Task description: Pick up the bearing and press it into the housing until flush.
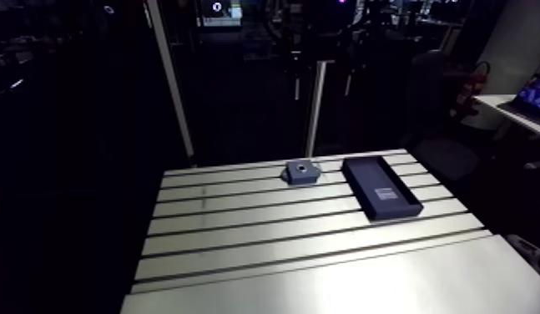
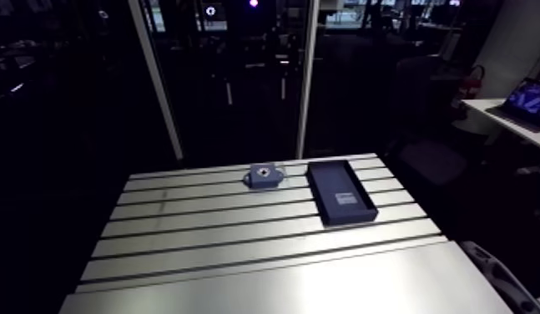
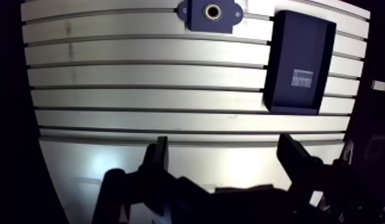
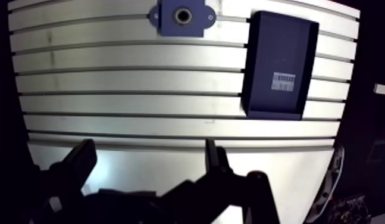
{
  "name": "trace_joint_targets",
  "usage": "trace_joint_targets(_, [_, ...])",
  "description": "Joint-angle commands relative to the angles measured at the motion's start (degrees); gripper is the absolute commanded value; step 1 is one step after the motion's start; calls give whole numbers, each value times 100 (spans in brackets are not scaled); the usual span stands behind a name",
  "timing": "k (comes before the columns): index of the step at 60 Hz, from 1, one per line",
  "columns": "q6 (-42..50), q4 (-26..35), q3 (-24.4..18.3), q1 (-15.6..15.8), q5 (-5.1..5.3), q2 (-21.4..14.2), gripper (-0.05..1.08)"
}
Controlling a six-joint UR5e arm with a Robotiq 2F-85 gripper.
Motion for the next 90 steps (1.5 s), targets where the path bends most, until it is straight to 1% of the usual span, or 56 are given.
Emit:
trace_joint_targets(1, [86, 405, 145, -27, 96, -841, 0])
trace_joint_targets(10, [165, 378, 147, -37, 128, -961, 0])
trace_joint_targets(11, [184, 377, 147, -38, 152, -986, 0])
trace_joint_targets(12, [184, 377, 147, -38, 152, -986, 0])
trace_joint_targets(13, [194, 369, 147, -38, 186, -1005, 0])
trace_joint_targets(14, [194, 369, 147, -38, 186, -1005, 0])
trace_joint_targets(15, [188, 368, 147, -38, 235, -1015, 0])
trace_joint_targets(16, [188, 368, 147, -38, 235, -1015, 0])
trace_joint_targets(17, [187, 368, 154, -38, 258, -1024, 0])
trace_joint_targets(27, [212, 342, 199, -29, 269, -1035, 0])
trace_joint_targets(37, [383, 341, 216, -21, 253, -975, 0])
trace_joint_targets(38, [403, 341, 217, -20, 231, -958, 0])
trace_joint_targets(41, [414, 341, 224, -20, 212, -956, 0])
trace_joint_targets(42, [423, 341, 225, -20, 187, -956, 0])
trace_joint_targets(47, [416, 350, 242, -20, 190, -947, 0])
trace_joint_targets(50, [416, 343, 243, -20, 167, -947, 0])
trace_joint_targets(55, [416, 342, 236, -20, 158, -939, 0])
trace_joint_targets(74, [424, 325, 225, -29, 156, -870, 0])
trace_joint_targets(80, [459, 137, 243, -29, 148, -843, 0])
trace_joint_targets(90, [468, 113, 226, -38, 156, -824, 0])
